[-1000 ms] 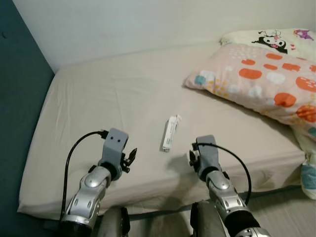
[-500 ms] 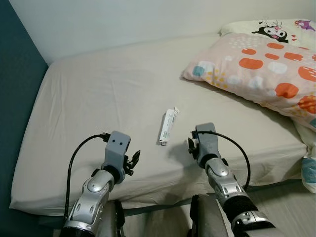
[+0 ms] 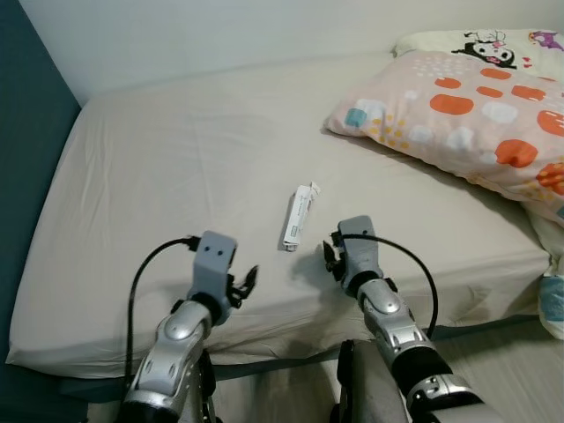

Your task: Clean up the room

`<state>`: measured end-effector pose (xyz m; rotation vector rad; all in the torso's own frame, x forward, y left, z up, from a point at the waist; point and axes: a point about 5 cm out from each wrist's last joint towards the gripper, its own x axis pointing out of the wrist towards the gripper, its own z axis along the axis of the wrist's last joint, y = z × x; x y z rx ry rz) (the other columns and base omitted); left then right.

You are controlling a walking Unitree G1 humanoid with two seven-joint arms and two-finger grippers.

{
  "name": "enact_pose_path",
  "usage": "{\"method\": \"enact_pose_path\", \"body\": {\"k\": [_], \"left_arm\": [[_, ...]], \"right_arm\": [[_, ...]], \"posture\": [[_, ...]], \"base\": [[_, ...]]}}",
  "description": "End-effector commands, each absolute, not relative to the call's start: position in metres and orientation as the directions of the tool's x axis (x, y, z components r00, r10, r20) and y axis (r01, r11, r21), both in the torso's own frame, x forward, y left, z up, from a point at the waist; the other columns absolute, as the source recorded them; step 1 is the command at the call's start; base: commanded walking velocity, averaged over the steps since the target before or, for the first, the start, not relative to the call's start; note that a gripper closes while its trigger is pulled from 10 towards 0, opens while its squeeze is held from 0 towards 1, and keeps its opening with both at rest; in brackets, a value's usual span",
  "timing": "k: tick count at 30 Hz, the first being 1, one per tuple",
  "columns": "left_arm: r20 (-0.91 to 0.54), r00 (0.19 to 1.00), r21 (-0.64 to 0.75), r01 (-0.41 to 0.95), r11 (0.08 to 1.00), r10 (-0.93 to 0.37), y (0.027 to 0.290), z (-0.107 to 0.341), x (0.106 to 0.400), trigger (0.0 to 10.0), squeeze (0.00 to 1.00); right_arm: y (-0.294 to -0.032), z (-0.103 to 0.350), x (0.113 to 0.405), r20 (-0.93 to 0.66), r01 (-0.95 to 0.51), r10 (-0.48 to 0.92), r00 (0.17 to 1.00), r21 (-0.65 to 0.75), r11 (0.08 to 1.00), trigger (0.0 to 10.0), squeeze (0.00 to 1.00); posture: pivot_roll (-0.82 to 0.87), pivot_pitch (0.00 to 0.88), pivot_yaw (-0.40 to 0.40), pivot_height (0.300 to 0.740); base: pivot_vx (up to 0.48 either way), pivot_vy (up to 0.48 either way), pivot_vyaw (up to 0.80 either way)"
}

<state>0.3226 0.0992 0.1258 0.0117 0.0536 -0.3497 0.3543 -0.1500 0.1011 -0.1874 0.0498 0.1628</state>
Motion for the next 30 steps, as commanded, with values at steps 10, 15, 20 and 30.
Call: {"method": "enact_pose_path", "body": {"k": [10, 15, 20, 30], "left_arm": [[-0.134, 0.931, -0.188, 0.313, 0.931, -0.340, 0.078, 0.121, 0.343, 10.0, 1.00], [-0.149, 0.926, -0.244, 0.306, 0.920, -0.348, 0.067, 0.126, 0.353, 10.0, 1.00], [-0.158, 0.921, -0.229, 0.318, 0.920, -0.357, 0.058, 0.130, 0.360, 10.0, 1.00], [-0.149, 0.918, -0.246, 0.325, 0.913, -0.367, 0.048, 0.151, 0.376, 10.0, 0.00]], "right_arm": [[-0.164, 0.089, 0.329, -0.062, -0.107, 0.098, 0.993, -0.162, 0.981, 10.0, 0.00], [-0.168, 0.090, 0.322, -0.050, -0.078, 0.071, 0.996, -0.162, 0.984, 10.0, 0.00], [-0.168, 0.090, 0.320, -0.049, -0.059, 0.051, 0.997, -0.159, 0.986, 10.0, 0.00], [-0.164, 0.088, 0.316, -0.063, -0.042, 0.033, 0.997, -0.145, 0.989, 10.0, 0.00]], "posture": [[-0.02, 0.373, 0.077, 0.559], [-0.01, 0.388, 0.097, 0.559], [0.00, 0.401, 0.117, 0.559], [0.04, 0.414, 0.172, 0.559]], "base": [[0.000, 0.000, 0.00], [0.000, 0.000, 0.00], [0.000, 0.000, 0.00], [0.000, 0.000, 0.00]]}}
